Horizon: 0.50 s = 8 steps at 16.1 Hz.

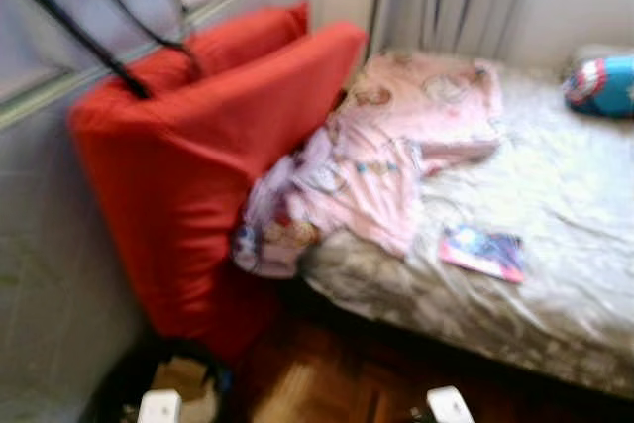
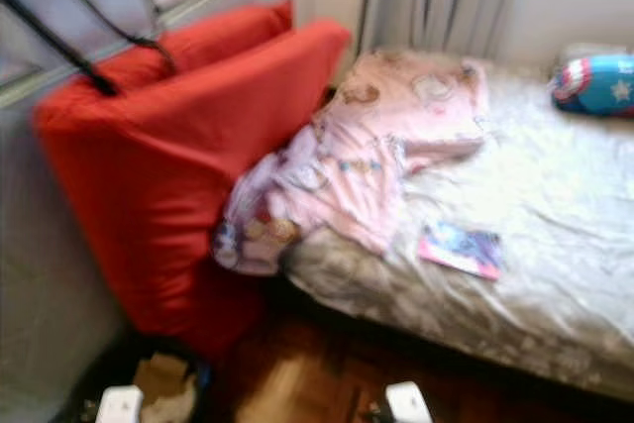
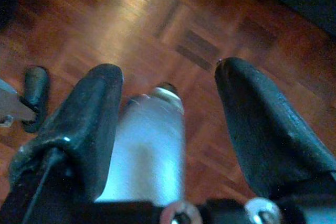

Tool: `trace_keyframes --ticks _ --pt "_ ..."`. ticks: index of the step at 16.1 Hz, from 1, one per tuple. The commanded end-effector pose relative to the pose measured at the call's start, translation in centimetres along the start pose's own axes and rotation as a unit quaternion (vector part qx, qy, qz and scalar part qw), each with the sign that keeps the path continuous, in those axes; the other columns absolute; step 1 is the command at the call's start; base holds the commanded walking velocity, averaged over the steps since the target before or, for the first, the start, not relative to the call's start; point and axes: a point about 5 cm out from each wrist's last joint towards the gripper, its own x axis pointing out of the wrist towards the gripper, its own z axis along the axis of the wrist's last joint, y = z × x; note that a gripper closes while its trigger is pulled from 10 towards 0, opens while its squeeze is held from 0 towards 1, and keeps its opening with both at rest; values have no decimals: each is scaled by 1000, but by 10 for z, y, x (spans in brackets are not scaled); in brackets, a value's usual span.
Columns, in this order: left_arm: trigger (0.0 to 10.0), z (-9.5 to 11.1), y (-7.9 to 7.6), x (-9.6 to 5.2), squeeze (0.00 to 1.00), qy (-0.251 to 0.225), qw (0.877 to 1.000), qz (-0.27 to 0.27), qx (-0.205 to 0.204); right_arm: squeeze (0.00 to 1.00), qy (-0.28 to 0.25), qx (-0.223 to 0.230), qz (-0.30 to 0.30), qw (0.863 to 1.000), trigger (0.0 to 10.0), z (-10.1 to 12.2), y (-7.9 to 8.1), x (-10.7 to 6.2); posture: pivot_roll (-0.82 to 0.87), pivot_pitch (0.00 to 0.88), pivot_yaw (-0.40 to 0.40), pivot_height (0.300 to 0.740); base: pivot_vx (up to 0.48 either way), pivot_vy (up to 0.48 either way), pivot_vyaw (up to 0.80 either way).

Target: Clean up the room

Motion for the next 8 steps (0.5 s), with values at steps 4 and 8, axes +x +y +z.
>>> trace_keyframes --ticks 4,8 --pt "10000 -4 -6 0 0 9 1000 -2 0 0 -6 -5 1 1000 10000 4 1 1 83 0 2 740 0 -460 0" --pt "10000 -6 -18 0 0 12 1000 -7 0 0 -4 -7 0 1000 10000 3 1 1 82 0 2 740 0 -460 0"
